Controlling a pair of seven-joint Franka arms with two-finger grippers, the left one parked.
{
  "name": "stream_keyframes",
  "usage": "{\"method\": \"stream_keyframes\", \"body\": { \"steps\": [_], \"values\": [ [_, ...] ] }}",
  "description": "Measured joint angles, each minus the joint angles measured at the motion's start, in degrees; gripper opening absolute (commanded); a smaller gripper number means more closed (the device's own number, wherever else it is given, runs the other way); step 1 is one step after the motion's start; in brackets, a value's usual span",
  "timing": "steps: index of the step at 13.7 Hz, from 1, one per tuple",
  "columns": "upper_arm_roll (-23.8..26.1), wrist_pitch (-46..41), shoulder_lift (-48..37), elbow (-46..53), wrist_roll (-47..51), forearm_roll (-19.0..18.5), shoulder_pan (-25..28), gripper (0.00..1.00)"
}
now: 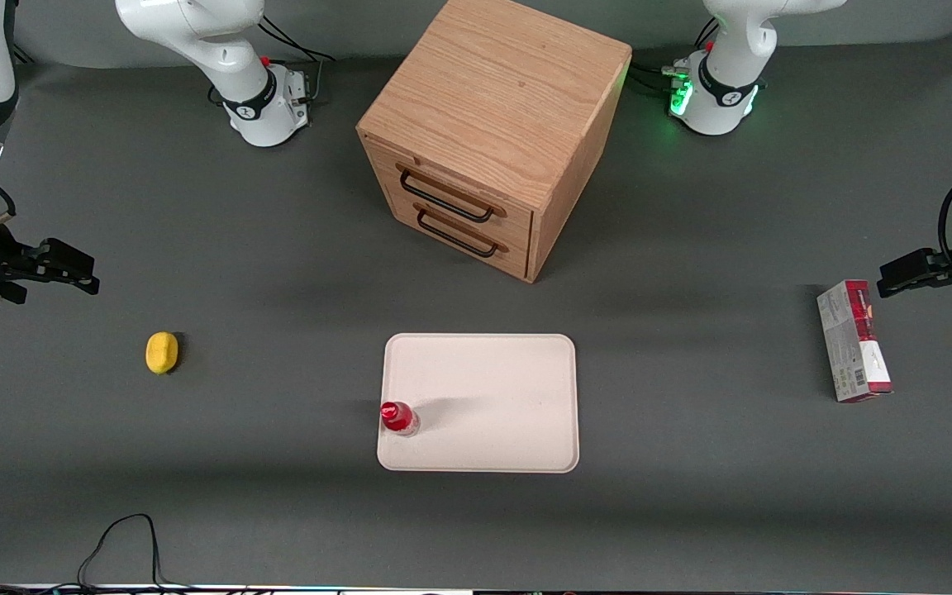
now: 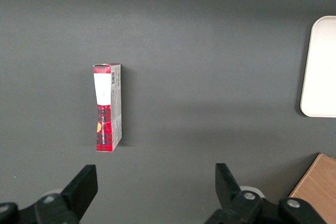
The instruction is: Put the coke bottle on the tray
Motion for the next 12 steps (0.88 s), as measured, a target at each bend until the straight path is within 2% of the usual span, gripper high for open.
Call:
{"method": "stream_keyframes", "body": {
  "steps": [12],
  "values": [
    [-1.15,-0.49,0.0,-0.18,1.73,0.16,0.54,1.0]
  ]
}}
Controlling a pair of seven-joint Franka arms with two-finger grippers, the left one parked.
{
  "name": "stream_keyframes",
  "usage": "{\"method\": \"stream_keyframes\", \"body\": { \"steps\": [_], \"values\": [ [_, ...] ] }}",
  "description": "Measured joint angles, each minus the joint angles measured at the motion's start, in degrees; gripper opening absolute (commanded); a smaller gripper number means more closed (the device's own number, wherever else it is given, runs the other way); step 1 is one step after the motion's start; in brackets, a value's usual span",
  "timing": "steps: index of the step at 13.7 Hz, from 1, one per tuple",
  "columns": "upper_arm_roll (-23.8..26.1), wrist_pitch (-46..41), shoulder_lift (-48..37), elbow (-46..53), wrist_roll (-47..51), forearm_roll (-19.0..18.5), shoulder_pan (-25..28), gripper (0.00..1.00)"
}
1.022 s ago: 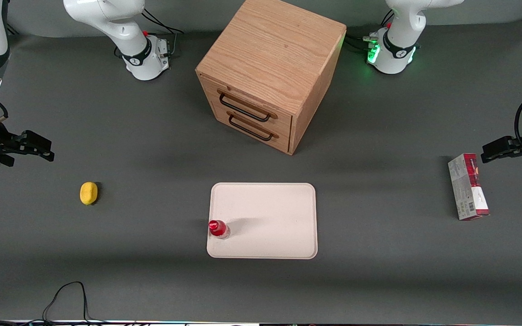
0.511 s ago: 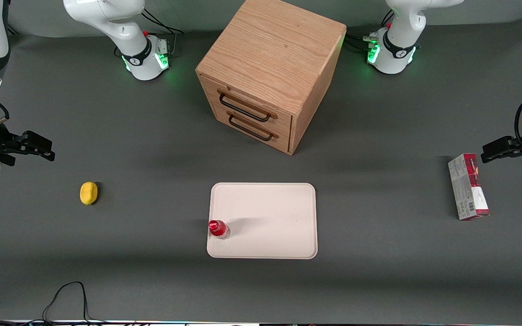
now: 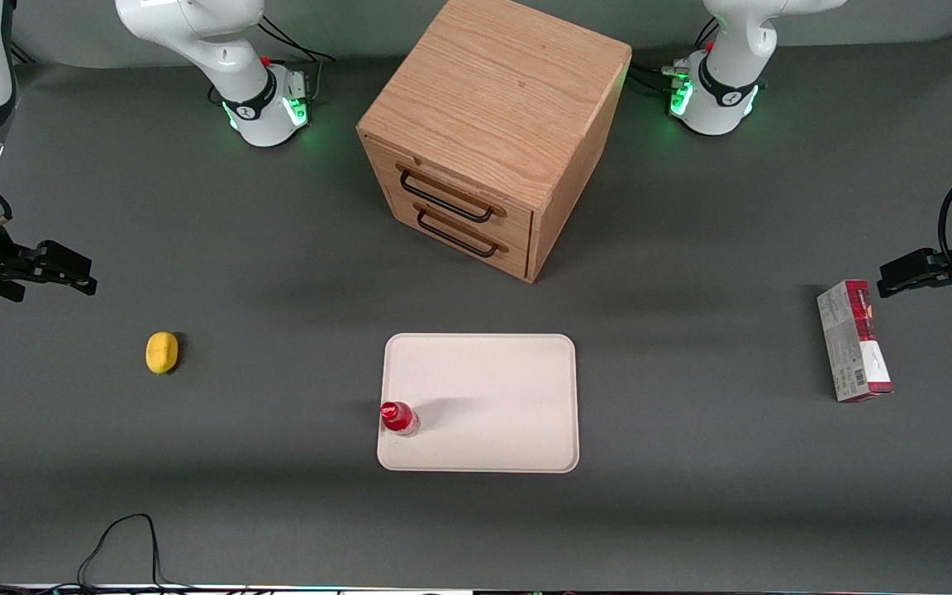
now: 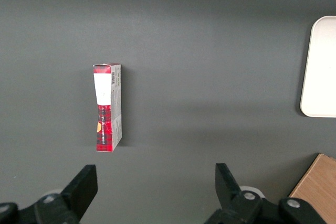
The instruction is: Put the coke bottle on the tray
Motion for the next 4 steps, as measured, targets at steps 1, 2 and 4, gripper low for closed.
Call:
{"method": "stream_keyframes", "body": {
  "steps": [1,2,4],
  "values": [
    [-0.03,-0.58,0.0,0.0,0.01,0.46,0.0,1.0],
    [-0.08,-0.73,0.0,-0.01,0.01,1.07,0.0,1.0],
    [-0.15,-0.78,0.0,-0.01,0.01,1.59,0.0,1.0]
  ]
}}
